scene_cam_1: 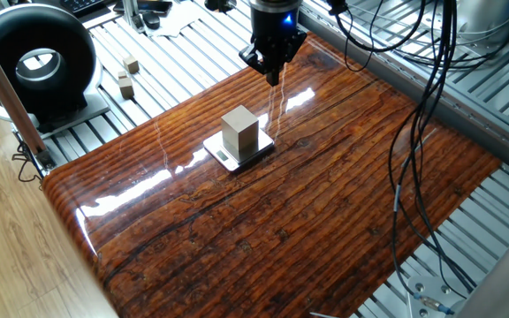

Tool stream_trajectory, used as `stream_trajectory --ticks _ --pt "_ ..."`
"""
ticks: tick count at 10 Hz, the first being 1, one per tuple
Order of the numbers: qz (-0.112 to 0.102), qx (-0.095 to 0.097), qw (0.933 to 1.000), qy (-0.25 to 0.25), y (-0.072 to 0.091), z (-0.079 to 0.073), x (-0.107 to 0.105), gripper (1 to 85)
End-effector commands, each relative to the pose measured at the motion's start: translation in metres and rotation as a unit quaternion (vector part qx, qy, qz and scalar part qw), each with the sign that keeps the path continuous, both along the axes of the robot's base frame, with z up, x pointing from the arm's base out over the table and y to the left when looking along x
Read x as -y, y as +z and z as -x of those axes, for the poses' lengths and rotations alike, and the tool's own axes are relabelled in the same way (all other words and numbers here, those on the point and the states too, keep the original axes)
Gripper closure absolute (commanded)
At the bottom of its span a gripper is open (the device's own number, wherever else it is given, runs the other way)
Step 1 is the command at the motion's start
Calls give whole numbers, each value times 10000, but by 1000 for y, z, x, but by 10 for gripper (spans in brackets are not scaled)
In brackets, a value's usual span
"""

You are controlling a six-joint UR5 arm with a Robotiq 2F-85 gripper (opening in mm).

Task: Remove the object from the scale

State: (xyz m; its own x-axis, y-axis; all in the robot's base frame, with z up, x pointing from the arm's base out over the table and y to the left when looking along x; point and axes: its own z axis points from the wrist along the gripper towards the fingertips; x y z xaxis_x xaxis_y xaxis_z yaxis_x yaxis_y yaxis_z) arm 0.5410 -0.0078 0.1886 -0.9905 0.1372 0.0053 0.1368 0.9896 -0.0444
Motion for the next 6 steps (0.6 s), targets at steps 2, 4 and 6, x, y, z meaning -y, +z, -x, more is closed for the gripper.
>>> stream_trajectory --ticks 2,4,6 --pt "-52 22 10000 0 1 -1 -2 847" --pt "-22 60 10000 10 1 -3 -1 847" --pt "1 61 10000 2 1 -3 0 847"
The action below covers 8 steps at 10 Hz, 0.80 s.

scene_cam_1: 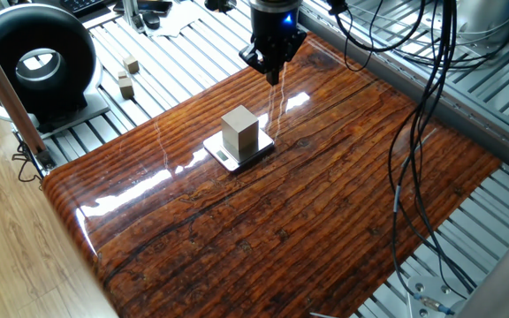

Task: Remove the object from the scale

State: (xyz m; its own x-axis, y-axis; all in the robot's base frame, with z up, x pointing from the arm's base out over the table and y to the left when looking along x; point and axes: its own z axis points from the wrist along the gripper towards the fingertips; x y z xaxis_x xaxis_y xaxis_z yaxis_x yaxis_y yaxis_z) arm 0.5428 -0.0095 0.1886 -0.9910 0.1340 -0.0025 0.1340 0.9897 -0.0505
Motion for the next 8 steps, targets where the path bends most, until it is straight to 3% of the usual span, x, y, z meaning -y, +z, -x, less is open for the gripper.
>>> stream_trajectory --ticks 1,8 --pt "-42 27 10000 -29 1 -1 -2 847" --pt "-19 -4 10000 -15 1 0 -1 847"
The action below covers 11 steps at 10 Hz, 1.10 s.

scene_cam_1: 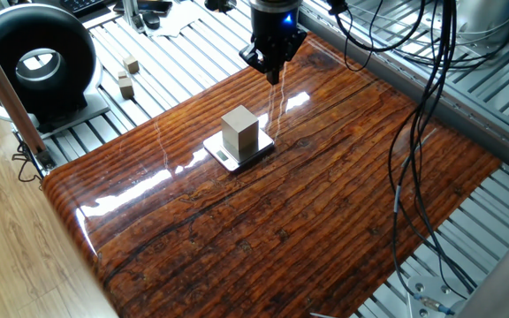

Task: Remove the object from the scale

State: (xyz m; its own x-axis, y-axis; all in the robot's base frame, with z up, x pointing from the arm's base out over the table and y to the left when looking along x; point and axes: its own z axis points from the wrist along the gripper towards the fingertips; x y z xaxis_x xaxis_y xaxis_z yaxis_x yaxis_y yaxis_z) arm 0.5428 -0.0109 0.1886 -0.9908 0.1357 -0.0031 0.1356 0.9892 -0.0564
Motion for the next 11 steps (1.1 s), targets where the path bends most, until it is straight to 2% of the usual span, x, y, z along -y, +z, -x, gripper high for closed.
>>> stream_trajectory --ticks 1,3,5,11 --pt "-10 -4 10000 9 1 0 0 847" --pt "58 -15 10000 54 0 0 3 847" --pt "-26 38 10000 65 -4 -3 -2 847" --pt "51 59 9999 90 -5 -5 2 847"
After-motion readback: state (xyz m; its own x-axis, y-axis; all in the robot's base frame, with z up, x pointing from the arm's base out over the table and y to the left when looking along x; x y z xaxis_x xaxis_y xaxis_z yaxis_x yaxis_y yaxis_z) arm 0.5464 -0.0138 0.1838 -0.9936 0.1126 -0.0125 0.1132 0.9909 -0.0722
